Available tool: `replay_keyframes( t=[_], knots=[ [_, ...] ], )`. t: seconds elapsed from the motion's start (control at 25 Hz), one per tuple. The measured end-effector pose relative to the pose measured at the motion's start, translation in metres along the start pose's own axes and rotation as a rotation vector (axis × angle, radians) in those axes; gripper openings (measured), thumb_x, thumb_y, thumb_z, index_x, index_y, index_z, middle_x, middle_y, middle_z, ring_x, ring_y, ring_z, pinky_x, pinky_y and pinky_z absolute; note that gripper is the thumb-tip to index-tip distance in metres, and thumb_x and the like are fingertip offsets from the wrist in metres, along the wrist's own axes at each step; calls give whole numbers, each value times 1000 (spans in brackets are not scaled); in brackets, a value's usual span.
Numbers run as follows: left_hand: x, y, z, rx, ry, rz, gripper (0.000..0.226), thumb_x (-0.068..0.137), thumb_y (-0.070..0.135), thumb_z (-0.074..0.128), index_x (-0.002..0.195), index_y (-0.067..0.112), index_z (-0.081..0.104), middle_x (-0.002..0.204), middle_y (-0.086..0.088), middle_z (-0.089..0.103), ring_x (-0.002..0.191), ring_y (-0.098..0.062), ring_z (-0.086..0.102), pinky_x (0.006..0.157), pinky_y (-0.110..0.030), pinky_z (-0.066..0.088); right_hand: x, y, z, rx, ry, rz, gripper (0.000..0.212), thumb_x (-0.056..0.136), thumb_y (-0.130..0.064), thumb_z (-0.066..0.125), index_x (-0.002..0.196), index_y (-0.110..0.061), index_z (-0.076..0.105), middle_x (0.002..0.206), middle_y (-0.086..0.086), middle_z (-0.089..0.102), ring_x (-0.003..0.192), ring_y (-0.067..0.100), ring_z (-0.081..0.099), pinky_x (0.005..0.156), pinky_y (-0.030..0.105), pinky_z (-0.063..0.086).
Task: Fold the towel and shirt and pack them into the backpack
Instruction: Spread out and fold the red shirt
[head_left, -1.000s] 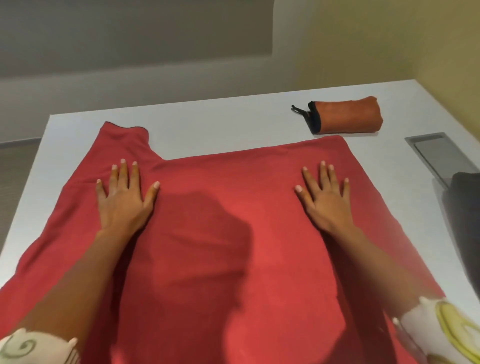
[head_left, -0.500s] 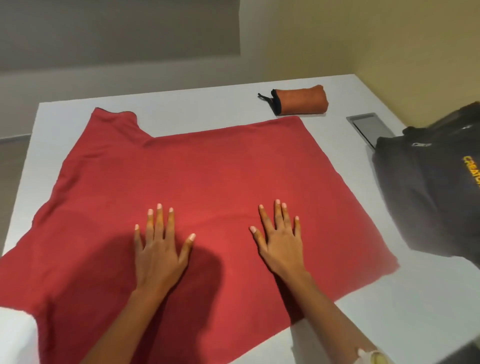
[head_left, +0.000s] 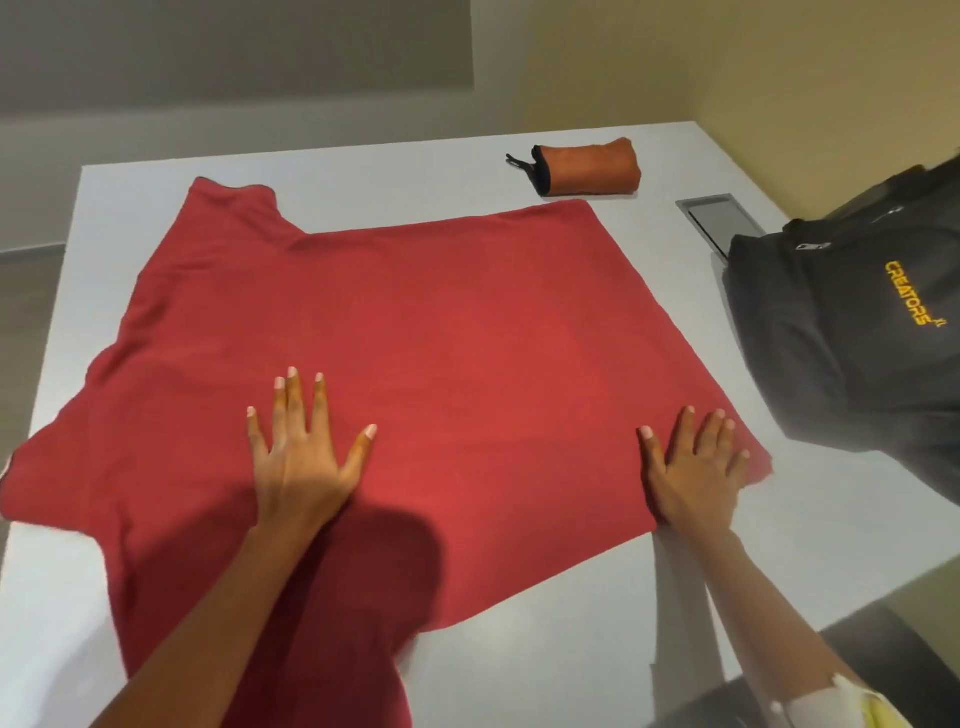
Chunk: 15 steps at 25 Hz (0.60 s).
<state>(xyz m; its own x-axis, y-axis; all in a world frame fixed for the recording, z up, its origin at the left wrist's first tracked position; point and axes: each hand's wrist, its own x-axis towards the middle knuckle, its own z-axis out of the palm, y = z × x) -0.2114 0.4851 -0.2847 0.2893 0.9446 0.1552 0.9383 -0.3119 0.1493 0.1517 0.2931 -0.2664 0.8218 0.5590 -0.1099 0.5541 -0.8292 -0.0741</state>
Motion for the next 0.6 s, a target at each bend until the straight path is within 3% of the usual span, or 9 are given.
replay_keyframes(
  t=[0.12, 0.28, 0.48, 0.6],
  knots=[
    [-30, -9, -6, 70, 69, -90, 76, 97, 58, 31, 149, 2, 32, 156, -23, 27, 145, -35, 26, 114, -57, 18, -33, -70, 8, 20, 47, -226, 76, 96, -67, 13, 156, -20, 15, 163, 13, 3, 151, 26, -2, 120, 51, -2],
    [-72, -33, -16, 6, -7, -275, 81, 92, 61, 25, 149, 4, 33, 155, -25, 27, 144, -39, 25, 112, -59, 22, -89, -155, 32, 70, -16, -506, 77, 91, -68, 11, 155, -25, 20, 163, 10, 8, 151, 25, 2, 119, 50, 1],
    [-118, -60, -26, 52, 5, -376, 80, 91, 64, 25, 150, 11, 35, 155, -22, 29, 144, -37, 26, 111, -56, 23, -85, -123, 35, -1, 2, -448, 73, 92, -70, 8, 155, -33, 13, 164, 9, 5, 151, 23, 0, 120, 50, 4],
    [-118, -61, -32, 20, 20, -391, 75, 91, 61, 30, 147, 13, 39, 152, -20, 36, 140, -35, 34, 107, -54, 28, -72, -108, 23, 6, -22, -326, 81, 89, -72, 4, 156, -27, 13, 163, 12, 3, 151, 24, -2, 120, 53, 7]
  ],
)
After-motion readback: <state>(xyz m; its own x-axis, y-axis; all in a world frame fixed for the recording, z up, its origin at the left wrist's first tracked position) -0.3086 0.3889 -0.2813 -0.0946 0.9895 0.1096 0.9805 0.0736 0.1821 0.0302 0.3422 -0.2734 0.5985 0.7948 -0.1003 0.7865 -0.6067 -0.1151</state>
